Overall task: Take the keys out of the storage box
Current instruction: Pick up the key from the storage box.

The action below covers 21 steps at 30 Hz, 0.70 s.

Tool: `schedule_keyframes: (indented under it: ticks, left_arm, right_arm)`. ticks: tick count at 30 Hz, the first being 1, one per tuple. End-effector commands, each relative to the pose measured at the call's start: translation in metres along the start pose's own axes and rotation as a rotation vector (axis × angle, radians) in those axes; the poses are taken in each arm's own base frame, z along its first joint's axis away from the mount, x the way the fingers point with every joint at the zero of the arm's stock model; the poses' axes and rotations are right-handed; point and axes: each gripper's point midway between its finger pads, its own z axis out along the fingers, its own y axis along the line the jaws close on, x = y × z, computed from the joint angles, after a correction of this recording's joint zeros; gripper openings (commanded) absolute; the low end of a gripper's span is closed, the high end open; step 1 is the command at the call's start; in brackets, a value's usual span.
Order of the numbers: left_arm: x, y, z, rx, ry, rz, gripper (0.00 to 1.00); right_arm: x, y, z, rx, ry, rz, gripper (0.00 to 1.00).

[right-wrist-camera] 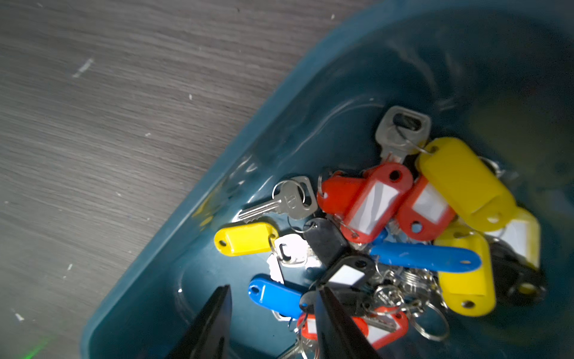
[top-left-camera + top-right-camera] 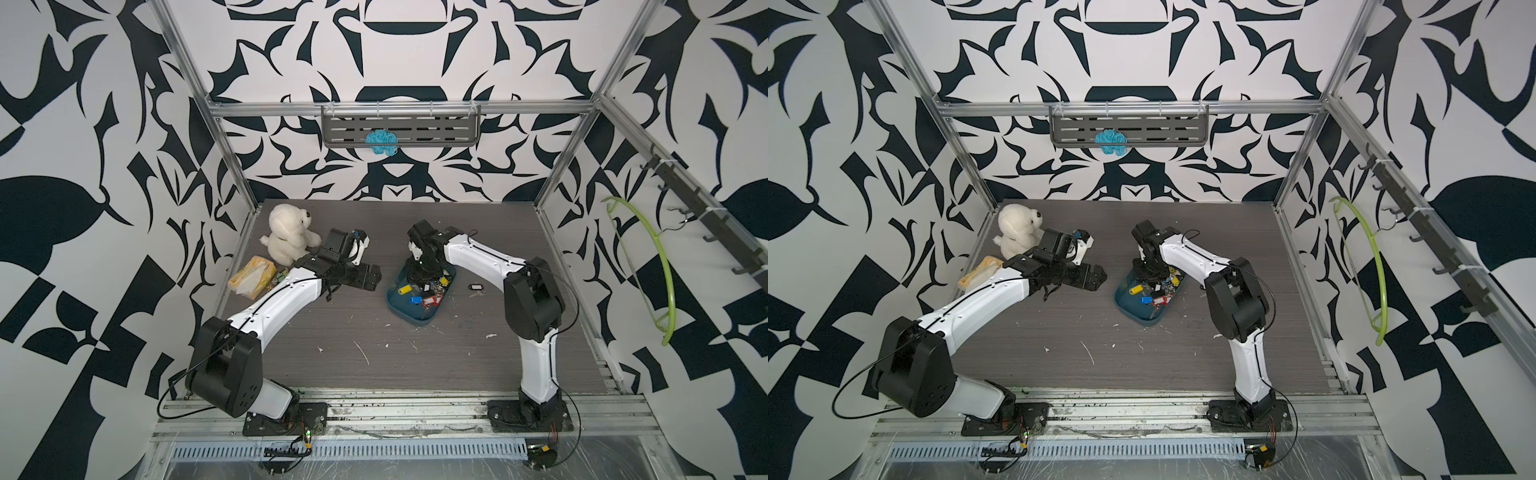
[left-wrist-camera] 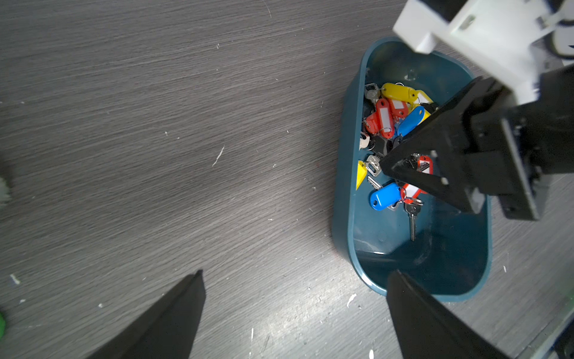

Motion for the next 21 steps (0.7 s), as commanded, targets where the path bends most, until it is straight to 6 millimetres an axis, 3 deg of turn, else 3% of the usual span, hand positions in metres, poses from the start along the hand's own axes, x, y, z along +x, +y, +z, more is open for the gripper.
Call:
schedule_keyframes:
  ticks: [1, 10, 21]
  left_arm:
    - [-0.004, -0.002, -0.001, -0.002, 0.001, 0.015, 0.99]
    - [-0.003, -0.002, 0.001, -0.001, 0.007, 0.017, 0.99]
    - [-0.001, -0.002, 0.003, -0.001, 0.016, 0.016, 0.99]
  right_arm:
    - [0.0, 0.002, -0.001, 0.007, 0.013, -0.035, 0.5]
    - [0.008, -0.002, 0.011, 0.02, 0.058, -0.055, 0.5]
    - [0.003, 0.002, 0.017, 0.013, 0.058, -0.05, 0.39]
